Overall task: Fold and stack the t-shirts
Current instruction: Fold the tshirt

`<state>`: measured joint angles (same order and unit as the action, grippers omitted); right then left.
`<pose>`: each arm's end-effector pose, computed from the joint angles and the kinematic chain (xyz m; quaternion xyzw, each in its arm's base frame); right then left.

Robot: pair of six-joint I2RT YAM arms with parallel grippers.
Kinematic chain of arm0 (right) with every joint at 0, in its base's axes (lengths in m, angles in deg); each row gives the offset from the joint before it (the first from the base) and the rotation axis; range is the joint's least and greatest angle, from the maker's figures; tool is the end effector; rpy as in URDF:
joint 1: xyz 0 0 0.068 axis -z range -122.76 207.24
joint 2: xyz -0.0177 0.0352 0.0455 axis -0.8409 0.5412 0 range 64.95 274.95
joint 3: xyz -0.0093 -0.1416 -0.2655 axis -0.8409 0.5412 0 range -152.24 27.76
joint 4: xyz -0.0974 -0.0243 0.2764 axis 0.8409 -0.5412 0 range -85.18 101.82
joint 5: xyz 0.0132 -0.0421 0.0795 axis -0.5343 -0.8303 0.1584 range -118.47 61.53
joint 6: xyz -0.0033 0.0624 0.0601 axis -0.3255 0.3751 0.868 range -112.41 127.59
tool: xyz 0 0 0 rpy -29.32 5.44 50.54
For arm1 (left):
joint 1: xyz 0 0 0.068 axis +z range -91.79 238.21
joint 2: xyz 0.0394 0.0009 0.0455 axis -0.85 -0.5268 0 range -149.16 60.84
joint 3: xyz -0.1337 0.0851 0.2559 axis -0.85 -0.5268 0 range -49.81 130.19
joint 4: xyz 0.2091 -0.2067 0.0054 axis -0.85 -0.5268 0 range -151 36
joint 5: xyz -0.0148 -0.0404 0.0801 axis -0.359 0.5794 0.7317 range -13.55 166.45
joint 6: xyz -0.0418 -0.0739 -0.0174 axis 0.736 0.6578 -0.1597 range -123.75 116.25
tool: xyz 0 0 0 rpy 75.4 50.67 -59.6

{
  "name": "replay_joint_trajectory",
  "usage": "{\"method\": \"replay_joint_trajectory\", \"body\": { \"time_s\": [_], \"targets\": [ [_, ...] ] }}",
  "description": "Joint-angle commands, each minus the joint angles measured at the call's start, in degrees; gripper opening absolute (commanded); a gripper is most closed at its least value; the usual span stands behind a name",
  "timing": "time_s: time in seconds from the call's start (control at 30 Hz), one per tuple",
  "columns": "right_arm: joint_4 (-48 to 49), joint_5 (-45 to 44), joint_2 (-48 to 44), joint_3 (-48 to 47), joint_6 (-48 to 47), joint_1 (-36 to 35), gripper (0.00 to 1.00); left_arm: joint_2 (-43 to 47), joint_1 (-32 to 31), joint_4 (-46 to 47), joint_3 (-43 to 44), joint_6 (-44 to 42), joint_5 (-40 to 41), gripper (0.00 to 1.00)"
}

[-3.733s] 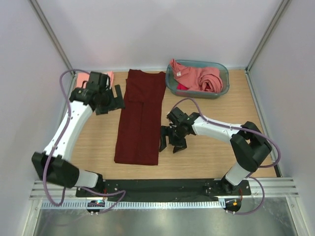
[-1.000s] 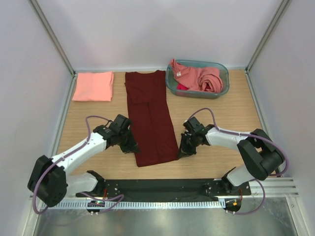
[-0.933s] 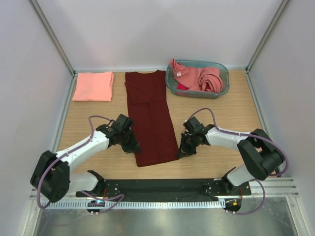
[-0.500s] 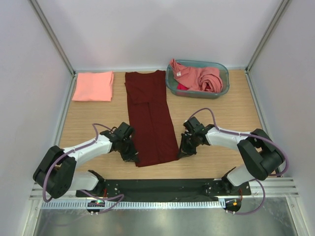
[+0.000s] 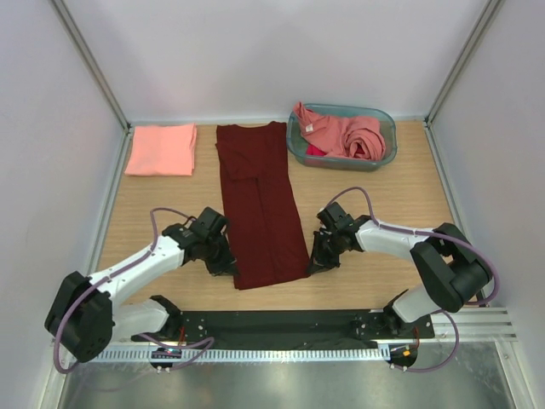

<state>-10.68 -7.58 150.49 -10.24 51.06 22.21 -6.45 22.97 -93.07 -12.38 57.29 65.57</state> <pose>0.2135 0.1830 0.1031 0.0400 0.9682 0.2461 0.0190 0.1819 -0.1460 0.1574 -0.2016 0.9579 -0.1977 0.0520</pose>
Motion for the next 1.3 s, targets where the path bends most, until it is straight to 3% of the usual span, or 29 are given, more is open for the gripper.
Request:
{"method": "replay_joint_trajectory", "body": {
  "time_s": [0.0, 0.17, 0.37, 0.53, 0.57, 0.7, 0.8, 0.87, 1.0, 1.27],
  "targets": [
    [-0.4, -0.9, 0.5, -1.2, -0.2, 0.2, 0.01, 1.1, -0.4, -0.9, -2.2, 0.0, 0.2, 0.00],
    [-0.5, -0.8, 0.9, -1.4, -0.4, 0.2, 0.01, -2.1, -0.4, 6.6, -5.4, -0.5, -2.0, 0.00],
    [-0.5, -0.9, 1.2, -1.7, -0.6, 0.3, 0.01, -3.6, -0.3, 4.9, -8.9, 1.2, -1.5, 0.00],
    [-0.4, -0.8, 1.6, -1.7, -0.6, 0.3, 0.01, -2.8, -0.4, 1.8, -5.2, 0.0, -1.8, 0.01],
    [-0.5, -0.8, 1.6, -1.7, -0.6, 0.2, 0.01, -0.6, -0.4, 0.7, -4.4, -0.1, -1.3, 0.05],
    [-0.7, -0.6, 1.6, -1.7, -1.2, 0.2, 0.01, 4.5, -0.4, -5.7, -1.8, -0.2, 2.6, 0.50],
    [-0.9, -0.7, 1.7, -1.9, -1.5, 0.3, 0.01, 5.3, -0.2, -4.9, -2.8, 0.5, 3.5, 0.63],
    [-1.0, -0.6, 1.9, -2.0, -1.6, 0.2, 0.01, 4.0, -0.1, -3.4, -3.5, 0.1, 2.8, 0.63],
    [-1.1, -0.3, 2.2, -2.2, -2.0, 0.3, 0.01, -2.0, -0.1, 2.2, -4.7, -3.9, 1.5, 0.50],
    [-1.4, -0.1, 1.8, -2.1, -2.2, 0.2, 0.01, -6.4, -0.1, 6.7, -6.1, -5.9, 0.6, 0.47]
  ]
}}
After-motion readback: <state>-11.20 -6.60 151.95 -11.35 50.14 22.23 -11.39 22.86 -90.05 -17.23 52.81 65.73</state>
